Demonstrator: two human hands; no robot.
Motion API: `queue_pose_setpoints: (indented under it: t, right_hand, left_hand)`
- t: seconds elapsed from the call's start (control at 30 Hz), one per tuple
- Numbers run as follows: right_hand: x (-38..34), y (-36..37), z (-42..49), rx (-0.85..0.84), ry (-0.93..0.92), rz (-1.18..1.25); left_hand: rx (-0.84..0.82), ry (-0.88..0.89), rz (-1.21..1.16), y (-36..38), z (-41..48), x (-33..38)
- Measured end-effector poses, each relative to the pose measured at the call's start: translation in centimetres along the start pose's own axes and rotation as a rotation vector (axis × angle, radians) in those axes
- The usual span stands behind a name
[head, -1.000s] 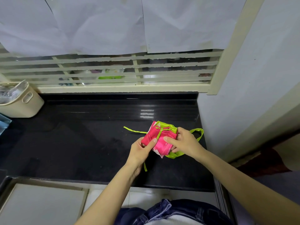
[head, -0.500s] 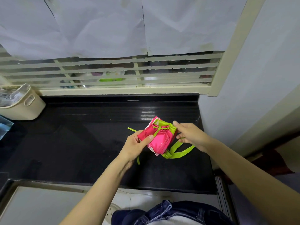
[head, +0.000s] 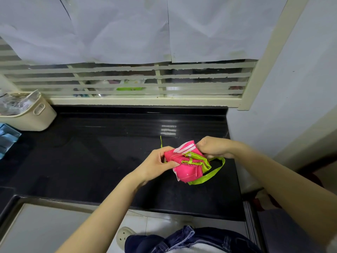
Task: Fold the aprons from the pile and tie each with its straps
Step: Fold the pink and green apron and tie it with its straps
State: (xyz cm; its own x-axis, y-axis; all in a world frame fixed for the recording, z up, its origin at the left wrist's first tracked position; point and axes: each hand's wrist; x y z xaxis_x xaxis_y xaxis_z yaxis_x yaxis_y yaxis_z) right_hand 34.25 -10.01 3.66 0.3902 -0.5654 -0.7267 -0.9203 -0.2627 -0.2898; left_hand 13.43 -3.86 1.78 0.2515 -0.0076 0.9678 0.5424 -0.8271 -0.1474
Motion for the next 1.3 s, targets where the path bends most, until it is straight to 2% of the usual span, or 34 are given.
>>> queue_pose_setpoints:
  t: [0.1, 0.23, 0.4, 0.47, 0.53, 0.6, 0.67, 0.7, 0.73, 0.8, 0.93, 1.07, 1.13, 1.3]
  right_hand:
    - [-0.1, -0.3, 0.3, -0.064, 0.058, -0.165]
    - [0.0, -0.7, 0.6, -0.165, 0.099, -0.239]
    - [0.6, -0.8, 1.0, -0.181, 0.130, -0.246]
    - [0.8, -0.6, 1.0, -0.146, 0.118, -0.115]
    - [0.7, 0.0, 1.0, -0.046, 0.068, 0.176]
    - [0.9, 0.7, 1.3, 0.226, -0.022, 0.463]
    - [1.4, 1.5, 2.0, 0.535, -0.038, 0.612]
    - [1.6, 2.1, 2.1, 0.611, -0.029, 0.652]
    - [1.9, 2.7, 2.1, 0.621, -0.029, 0.682]
    - [2.3, 4.4, 2.1, 0.538, -0.061, 0.697]
    - [1.3, 7.2, 2.3, 0.388, -0.107, 0.633]
    - [0.3, 8.2, 2.8, 0.436, -0.096, 0.710]
    - [0.2, 8.7, 2.9, 0.447, -0.104, 0.660]
    - [-0.8, 9.6, 2.9, 0.422, -0.297, 0.646]
  left_hand:
    - [-0.048, 0.025, 0.004, 0.5, 0.0, 0.0]
    - [-0.107, 0.024, 0.084, 0.8, 0.1, -0.3]
    - [-0.102, 0.000, 0.080, 1.0, 0.4, -0.6]
    - [-0.050, -0.016, 0.047, 1.0, 0.6, -0.9]
    - [0.061, -0.054, -0.019, 1.2, 0.8, -1.1]
    - [0.223, -0.113, -0.131, 1.4, 1.3, -1.3]
    - [0.393, -0.171, -0.280, 1.3, 1.9, -1.5]
    - [0.467, -0.197, -0.345, 1.2, 2.2, -1.5]
    - [0.530, -0.218, -0.388, 1.1, 2.6, -1.4]
    - [0.609, -0.239, -0.446, 1.1, 3.2, -1.1]
    - [0.686, -0.259, -0.452, 1.6, 4.3, -0.3]
    - [0.753, -0.294, -0.473, 1.9, 4.8, 0.2]
    - [0.783, -0.302, -0.484, 1.9, 5.0, 0.6]
    - [0.801, -0.272, -0.489, 2.2, 5.1, 1.9]
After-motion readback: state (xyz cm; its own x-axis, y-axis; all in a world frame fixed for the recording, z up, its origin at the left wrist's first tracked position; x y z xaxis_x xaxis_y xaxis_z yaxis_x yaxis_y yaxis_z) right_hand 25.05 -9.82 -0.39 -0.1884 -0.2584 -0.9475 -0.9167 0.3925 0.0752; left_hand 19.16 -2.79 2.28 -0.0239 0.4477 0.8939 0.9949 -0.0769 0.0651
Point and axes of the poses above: each hand's wrist, its own z-axis towards the middle knuckle, its own y-axis out of the palm, x = y × z
